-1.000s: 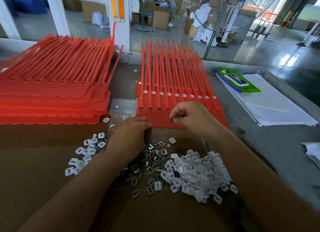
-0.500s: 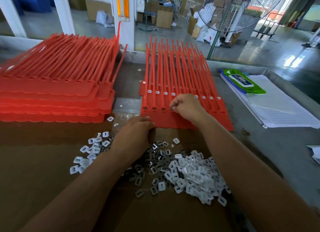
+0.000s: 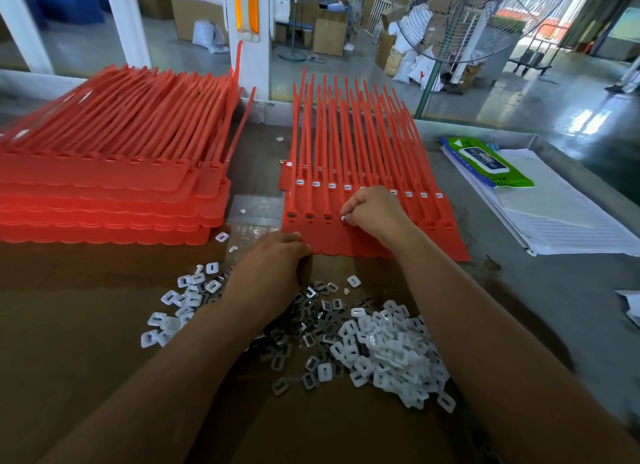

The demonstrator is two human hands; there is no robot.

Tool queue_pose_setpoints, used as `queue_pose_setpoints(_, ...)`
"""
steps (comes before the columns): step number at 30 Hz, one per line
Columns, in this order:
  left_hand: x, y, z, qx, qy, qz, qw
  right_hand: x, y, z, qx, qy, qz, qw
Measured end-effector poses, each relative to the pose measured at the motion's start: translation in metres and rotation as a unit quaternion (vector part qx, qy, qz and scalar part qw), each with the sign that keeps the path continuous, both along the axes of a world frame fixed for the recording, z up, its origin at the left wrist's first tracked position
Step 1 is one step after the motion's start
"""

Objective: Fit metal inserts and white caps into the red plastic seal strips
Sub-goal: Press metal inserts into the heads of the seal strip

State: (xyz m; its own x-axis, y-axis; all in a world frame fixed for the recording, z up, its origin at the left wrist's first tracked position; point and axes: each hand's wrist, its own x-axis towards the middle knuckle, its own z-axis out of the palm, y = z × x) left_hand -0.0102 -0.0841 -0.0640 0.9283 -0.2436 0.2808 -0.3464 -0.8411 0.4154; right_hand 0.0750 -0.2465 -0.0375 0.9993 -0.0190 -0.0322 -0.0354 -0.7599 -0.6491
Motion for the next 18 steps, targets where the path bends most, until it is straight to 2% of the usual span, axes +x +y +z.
queue_pose_setpoints(11, -0.001, 0.000, 0.001, -0.001, -0.003, 0.000, 1.000, 0.000, 0.003, -0.001, -0.035, -0.024, -0.035, 0.998)
queue_pose_setpoints(18, -0.001, 0.000, 0.001, -0.005, 0.002, -0.003, 1.000, -0.009, -0.011, 0.001, 0.057, 0.006, 0.022, 0.998)
